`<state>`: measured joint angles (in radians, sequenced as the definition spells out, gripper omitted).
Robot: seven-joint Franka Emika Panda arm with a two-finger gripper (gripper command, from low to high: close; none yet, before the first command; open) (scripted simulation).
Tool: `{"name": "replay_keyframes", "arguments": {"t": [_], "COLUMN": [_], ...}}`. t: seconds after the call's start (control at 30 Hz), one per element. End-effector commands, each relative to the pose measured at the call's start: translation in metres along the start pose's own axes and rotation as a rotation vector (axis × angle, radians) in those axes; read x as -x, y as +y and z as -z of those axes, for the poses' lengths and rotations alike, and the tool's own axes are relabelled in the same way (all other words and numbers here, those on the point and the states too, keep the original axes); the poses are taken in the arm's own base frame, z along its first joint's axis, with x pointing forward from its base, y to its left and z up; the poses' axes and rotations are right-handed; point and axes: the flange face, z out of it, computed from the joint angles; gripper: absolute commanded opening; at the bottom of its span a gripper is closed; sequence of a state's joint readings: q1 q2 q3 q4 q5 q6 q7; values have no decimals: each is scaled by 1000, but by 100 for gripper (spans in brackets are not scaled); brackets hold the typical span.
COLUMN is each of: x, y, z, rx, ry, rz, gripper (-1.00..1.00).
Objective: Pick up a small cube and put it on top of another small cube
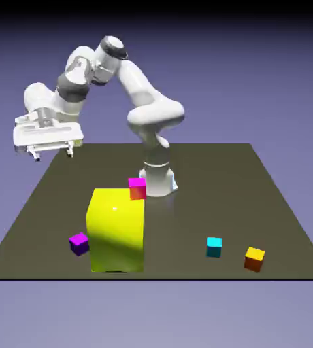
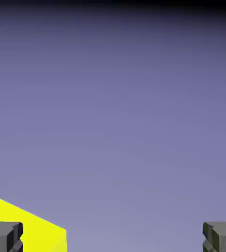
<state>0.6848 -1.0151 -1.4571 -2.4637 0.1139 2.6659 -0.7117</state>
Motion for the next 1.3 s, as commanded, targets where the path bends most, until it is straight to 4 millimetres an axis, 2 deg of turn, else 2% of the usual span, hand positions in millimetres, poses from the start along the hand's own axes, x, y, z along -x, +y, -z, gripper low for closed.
{"name": "replay_keyframes", "arguments": {"t": [0.0,0.23,0.47,0.53,0.6,0.7,0.73,0.77,0.8,0.9,1.03,1.13,1.27], "x": [7,72,162,191,199,216,218,218,218,201,123,97,72], "y": [12,86,145,158,161,161,161,161,161,162,171,119,44], "z": [-4,-38,-80,-93,-96,-147,-153,-153,-153,-101,-41,-52,-62], "rx": [-14,-115,-218,-248,-256,-255,-255,-255,-255,-256,-174,-262,-365], "ry": [-5,-41,-84,-97,-101,-101,-101,-101,-101,-100,-22,-46,-106], "rz": [4,30,53,59,61,60,60,60,60,61,67,78,106], "gripper": [0,0,0,0,0,0,0,-100,-100,-100,-100,-100,-100]}}
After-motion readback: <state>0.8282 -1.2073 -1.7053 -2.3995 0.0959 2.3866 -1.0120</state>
